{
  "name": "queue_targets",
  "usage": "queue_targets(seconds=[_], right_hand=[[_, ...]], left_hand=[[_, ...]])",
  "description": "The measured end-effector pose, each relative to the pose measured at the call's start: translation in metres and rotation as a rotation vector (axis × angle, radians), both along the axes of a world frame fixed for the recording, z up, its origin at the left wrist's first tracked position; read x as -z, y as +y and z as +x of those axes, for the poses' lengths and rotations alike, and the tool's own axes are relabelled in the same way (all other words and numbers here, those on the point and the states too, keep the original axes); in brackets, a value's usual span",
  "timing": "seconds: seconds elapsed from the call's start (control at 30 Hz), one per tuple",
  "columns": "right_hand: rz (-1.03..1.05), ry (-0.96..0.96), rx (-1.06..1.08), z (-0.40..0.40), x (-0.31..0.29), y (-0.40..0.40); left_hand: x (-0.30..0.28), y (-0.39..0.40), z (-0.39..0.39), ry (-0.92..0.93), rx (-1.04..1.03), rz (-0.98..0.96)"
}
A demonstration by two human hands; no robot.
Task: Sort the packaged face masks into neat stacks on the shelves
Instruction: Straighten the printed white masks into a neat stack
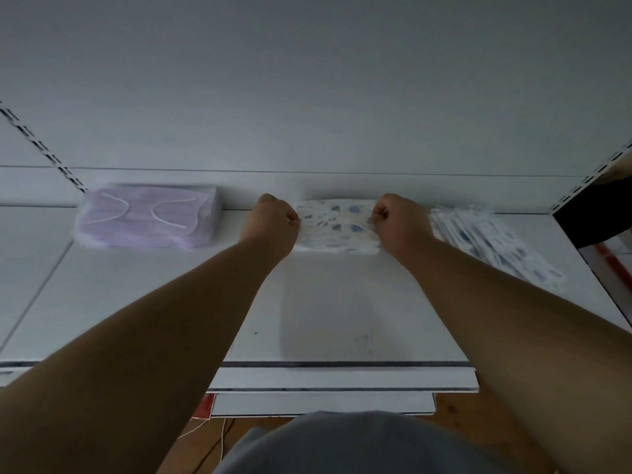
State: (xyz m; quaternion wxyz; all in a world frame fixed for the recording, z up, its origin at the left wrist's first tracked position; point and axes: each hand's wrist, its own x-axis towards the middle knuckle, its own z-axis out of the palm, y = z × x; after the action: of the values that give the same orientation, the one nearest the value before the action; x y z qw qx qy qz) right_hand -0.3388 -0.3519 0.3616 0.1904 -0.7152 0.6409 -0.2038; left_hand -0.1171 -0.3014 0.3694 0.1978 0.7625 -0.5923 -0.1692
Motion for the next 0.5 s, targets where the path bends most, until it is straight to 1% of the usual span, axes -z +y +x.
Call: queue_targets(seconds=[0.07,0.13,0.2,0.27,0.3,0.37,0.5], right_hand=[[0.01,0.033,-0.007,0.001,0.001,0.0],[-0.028,0.154,-0.038,0.001,0.0,0.005],[-0.176,0.3,-0.088,0.002,-0.003,0.014],[-0.331,0.353,-0.228,0.003,-0.007,0.027],[-0.363,0.384,-0.316,0.003,-0.007,0.031],[-0.34,0.465,-0.441,0.004,-0.004,0.037],[-0.264,0.531,-0.445,0.01,-0.005,0.035]], left_hand=[[0.0,0.0,0.001,-0.022,0.056,0.053],[0.0,0.004,0.002,-0.094,0.119,0.071],[-0.001,0.011,0.002,-0.213,0.206,-0.039],[-0.004,0.019,0.001,-0.304,0.343,-0.162],[-0.004,0.021,0.001,-0.364,0.423,-0.173],[-0.001,0.02,-0.002,-0.475,0.526,-0.145],[0.0,0.01,-0.009,-0.578,0.545,-0.143]])
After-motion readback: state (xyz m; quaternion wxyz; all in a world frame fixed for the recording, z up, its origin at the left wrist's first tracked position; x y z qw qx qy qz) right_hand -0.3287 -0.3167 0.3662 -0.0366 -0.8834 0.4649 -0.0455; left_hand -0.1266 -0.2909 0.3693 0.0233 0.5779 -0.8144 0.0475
